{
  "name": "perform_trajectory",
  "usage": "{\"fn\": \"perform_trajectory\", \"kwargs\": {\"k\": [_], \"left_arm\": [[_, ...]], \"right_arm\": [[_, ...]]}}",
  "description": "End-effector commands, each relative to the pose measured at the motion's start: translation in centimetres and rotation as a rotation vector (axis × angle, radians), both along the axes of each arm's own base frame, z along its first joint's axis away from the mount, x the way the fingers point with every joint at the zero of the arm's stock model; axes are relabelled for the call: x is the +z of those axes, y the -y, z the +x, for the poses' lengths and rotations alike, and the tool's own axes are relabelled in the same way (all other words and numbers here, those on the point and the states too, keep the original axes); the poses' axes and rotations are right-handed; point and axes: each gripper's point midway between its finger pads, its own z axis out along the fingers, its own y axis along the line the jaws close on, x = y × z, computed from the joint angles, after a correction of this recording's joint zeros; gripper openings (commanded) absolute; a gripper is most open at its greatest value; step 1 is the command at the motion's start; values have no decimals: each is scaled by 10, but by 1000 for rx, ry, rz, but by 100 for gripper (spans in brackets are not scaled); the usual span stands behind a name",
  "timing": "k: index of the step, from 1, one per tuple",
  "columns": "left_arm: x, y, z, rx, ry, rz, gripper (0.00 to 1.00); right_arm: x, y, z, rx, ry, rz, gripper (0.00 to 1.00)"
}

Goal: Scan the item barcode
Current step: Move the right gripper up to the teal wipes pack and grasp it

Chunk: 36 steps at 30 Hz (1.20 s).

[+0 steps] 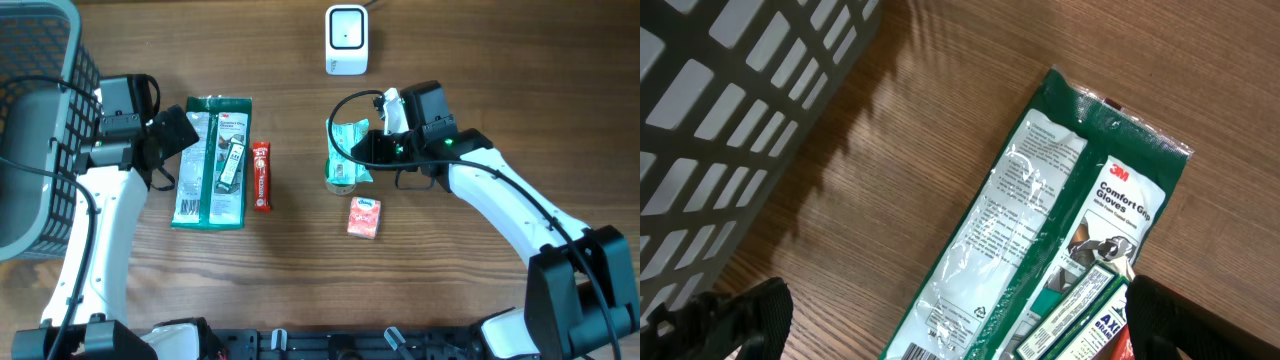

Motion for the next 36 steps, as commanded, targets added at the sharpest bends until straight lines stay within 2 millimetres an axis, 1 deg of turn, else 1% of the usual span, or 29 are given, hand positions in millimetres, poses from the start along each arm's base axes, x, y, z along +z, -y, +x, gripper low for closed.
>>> {"fn": "perform_trajectory", "kwargs": {"k": [1, 3, 6, 8, 9, 11, 13, 16, 19, 24, 25, 27, 29, 30, 31, 34, 36], "left_arm": [[3, -1, 0, 11, 11, -5, 100], [3, -1, 0, 11, 11, -5, 100], [3, -1, 0, 11, 11, -5, 100], [3, -1, 0, 11, 11, -5, 100], [3, -1, 0, 11, 11, -5, 100], [3, -1, 0, 11, 11, -5, 100], [3, -1, 0, 11, 11, -5, 100], [3, -1, 0, 11, 11, -5, 100], [3, -1, 0, 11, 11, -5, 100], [3, -1, 0, 11, 10, -5, 100], [3, -1, 0, 11, 11, -5, 100], [3, -1, 0, 11, 11, -5, 100], [3, -1, 0, 11, 11, -5, 100], [3, -1, 0, 11, 11, -5, 100], [3, -1, 0, 11, 11, -5, 100], [3, -1, 0, 11, 11, -5, 100], [3, -1, 0, 11, 10, -5, 100]], "right_arm": [[29, 0, 0, 6, 78, 26, 4], [46, 3, 0, -2, 118, 41, 4], [67, 18, 2, -36, 164, 52, 4], [72, 30, 1, -45, 182, 35, 4], [72, 40, 1, -57, 181, 12, 4], [60, 63, -2, -98, 146, -60, 4], [44, 86, -9, -130, 87, -146, 4], [23, 113, -22, -184, -1, -264, 4], [4, 130, -36, -210, -70, -359, 4], [-24, 135, -56, -205, -135, -389, 4], [-30, 136, -59, -204, -142, -391, 5], [-35, 136, -60, -205, -142, -390, 11], [-36, 136, -61, -205, -142, -390, 17], [-35, 136, -60, -205, -138, -389, 25], [-35, 136, -58, -207, -131, -387, 28], [-31, 134, -48, -214, -89, -375, 36], [-29, 133, -43, -218, -70, -369, 39]]}}
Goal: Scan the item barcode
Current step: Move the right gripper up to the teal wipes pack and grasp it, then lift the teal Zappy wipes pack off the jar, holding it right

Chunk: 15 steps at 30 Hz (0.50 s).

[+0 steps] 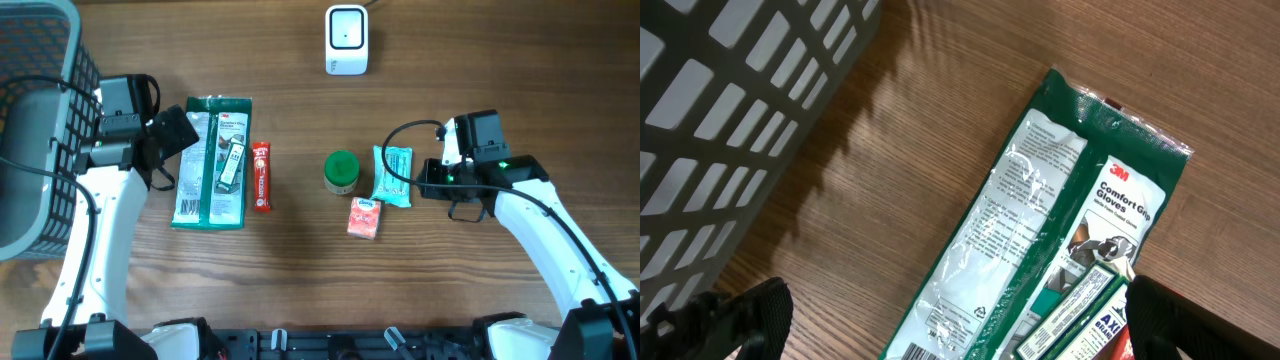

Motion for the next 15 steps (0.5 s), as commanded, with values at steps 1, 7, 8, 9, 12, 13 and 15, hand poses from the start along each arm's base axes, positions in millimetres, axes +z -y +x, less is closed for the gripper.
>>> {"fn": "perform_trajectory", "kwargs": {"k": [1, 7, 8, 9, 12, 13, 15], "left_arm": [[3, -1, 0, 11, 11, -5, 100], [3, -1, 0, 11, 10, -5, 100], [3, -1, 0, 11, 11, -5, 100], [3, -1, 0, 11, 11, -5, 100], [3, -1, 0, 11, 11, -5, 100], [3, -1, 0, 11, 11, -5, 100], [3, -1, 0, 11, 11, -5, 100]], "right_arm": [[-1, 2, 8, -5, 30, -10, 39], [-2, -5, 17, 3, 53, 24, 40], [-4, -6, 18, 4, 48, 26, 40], [-8, -8, 19, 8, 42, 31, 41], [-19, -24, 23, 44, 29, 71, 47], [-22, -30, 24, 54, 27, 85, 48], [-25, -45, 27, 57, 32, 105, 49]]}}
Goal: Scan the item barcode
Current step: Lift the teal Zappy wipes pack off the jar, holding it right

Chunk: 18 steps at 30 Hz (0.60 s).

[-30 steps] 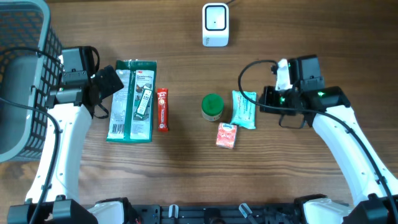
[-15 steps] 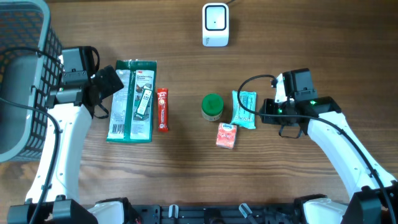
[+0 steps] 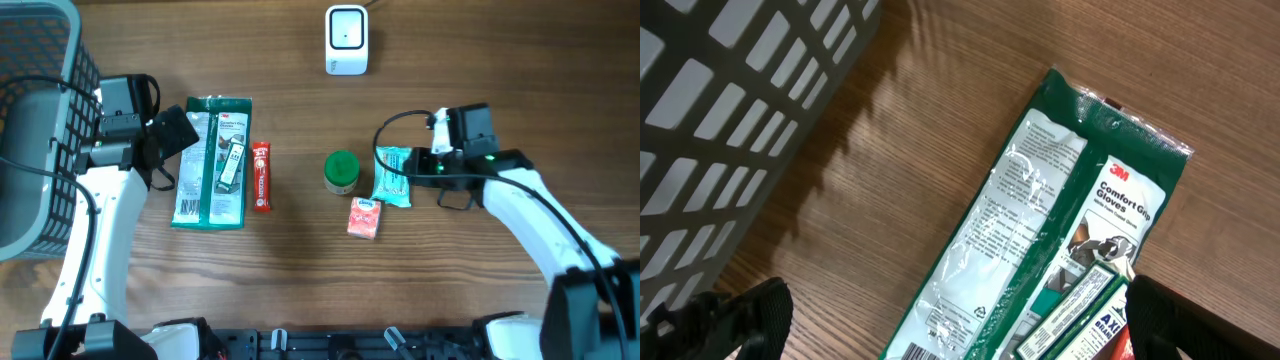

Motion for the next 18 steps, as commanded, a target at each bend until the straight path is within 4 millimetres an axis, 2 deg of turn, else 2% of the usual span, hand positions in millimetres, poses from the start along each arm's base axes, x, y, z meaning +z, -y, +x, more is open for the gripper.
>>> {"fn": "perform_trajectory", "kwargs": {"k": [1, 5, 9, 14, 18], "left_arm": [[3, -1, 0, 11, 10, -5, 100], [3, -1, 0, 11, 10, -5, 100], [3, -1, 0, 11, 10, -5, 100], [3, -1, 0, 11, 10, -5, 100], [3, -1, 0, 11, 10, -5, 100]], "right_arm": [[-6, -27, -1, 25, -10, 48, 49], [2, -37, 9, 0, 54, -10, 50], [-2, -40, 8, -20, 80, -99, 50], [-21, -40, 4, -55, 66, -197, 51], [-46, -42, 3, -41, 23, -223, 51]]}}
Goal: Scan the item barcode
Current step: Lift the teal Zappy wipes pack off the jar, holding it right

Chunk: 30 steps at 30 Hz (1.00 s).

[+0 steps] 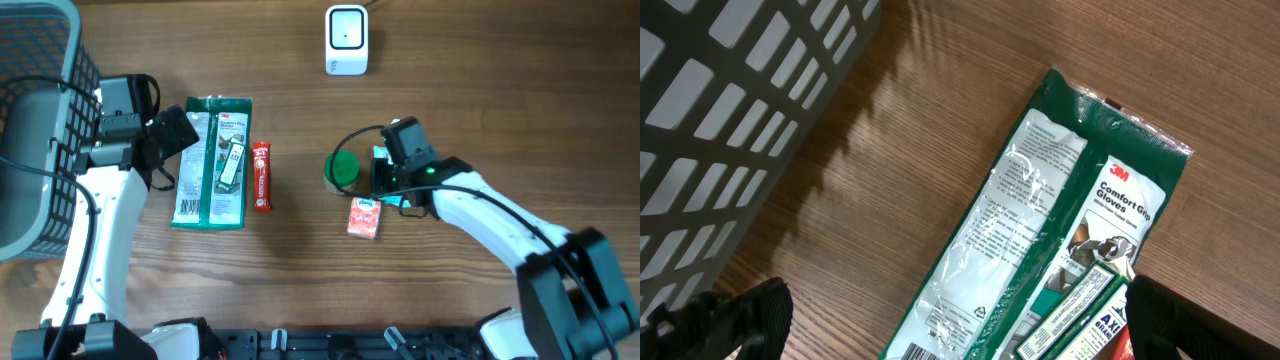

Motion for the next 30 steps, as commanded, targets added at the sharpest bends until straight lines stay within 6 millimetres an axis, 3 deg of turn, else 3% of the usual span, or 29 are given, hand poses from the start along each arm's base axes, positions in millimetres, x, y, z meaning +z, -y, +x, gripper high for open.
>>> {"fn": "perform_trajectory", "kwargs": {"k": [1, 3, 5, 7, 18, 25, 30], "left_arm": [[3, -1, 0, 11, 10, -5, 100], [3, -1, 0, 11, 10, -5, 100], [3, -1, 0, 11, 10, -5, 100], [3, -1, 0, 11, 10, -5, 100], [3, -1, 0, 11, 10, -5, 100], [3, -1, 0, 11, 10, -5, 100], [3, -1, 0, 11, 10, -5, 100]], "right_arm": [[-25, 9, 7, -47, -20, -70, 51], [-37, 11, 5, -49, -41, -89, 47], [-41, 12, 4, -48, -54, -96, 15], [-38, 12, 3, -50, -52, -93, 5], [5, 55, 4, -69, -23, -118, 4], [42, 59, 1, -51, 53, -101, 4], [49, 56, -1, -49, 63, -79, 4]]}}
